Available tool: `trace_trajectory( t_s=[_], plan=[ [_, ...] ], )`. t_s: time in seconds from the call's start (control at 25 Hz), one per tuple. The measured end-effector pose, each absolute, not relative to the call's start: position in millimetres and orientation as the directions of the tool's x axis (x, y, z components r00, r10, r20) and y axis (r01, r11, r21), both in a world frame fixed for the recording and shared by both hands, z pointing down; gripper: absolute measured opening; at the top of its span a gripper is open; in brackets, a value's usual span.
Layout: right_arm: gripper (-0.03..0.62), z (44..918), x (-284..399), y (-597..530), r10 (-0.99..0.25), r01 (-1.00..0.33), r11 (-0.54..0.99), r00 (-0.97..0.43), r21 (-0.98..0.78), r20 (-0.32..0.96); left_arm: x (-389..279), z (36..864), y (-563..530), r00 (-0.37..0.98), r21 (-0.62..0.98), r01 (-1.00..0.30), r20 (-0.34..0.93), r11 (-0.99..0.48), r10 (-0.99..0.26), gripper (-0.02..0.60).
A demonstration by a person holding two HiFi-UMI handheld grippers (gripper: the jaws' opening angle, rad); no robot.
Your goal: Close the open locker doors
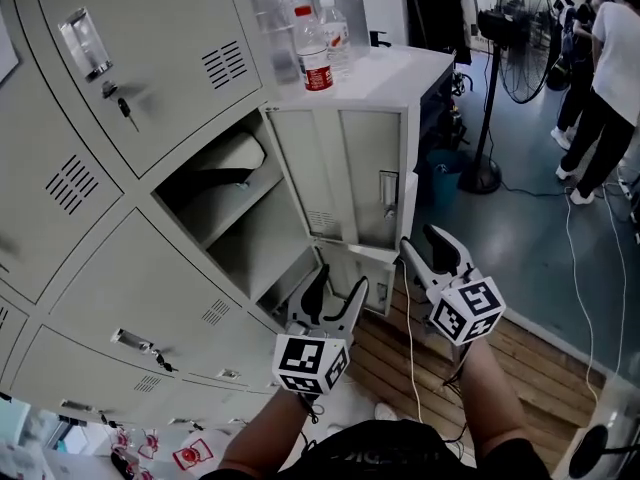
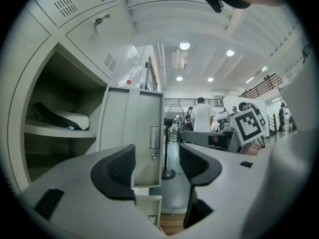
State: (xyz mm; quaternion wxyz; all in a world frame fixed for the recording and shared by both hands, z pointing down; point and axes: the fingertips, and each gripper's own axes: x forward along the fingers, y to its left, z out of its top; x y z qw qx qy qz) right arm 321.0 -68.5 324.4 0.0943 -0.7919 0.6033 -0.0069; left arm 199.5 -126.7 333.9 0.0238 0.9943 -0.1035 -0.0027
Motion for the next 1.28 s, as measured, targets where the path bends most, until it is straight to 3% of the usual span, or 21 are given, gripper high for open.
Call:
trace_trajectory(
  t_s=[0.84, 1.28],
  plan=[
    [0.196, 337, 394, -122, -0.981, -0.969, -0.158, 0.176, -0.187, -0.083, 229, 343, -139, 0.937, 0.048, -0.35, 0.013, -0.935, -0.35, 0.264],
    [0.195, 336, 401, -147, -0.984, -0.974, -0.149, 0.162, -0.169, -0.068, 230, 335, -156, 0.938, 0.013, -0.346, 0.004, -0.938, -0.346, 0.264]
  ],
)
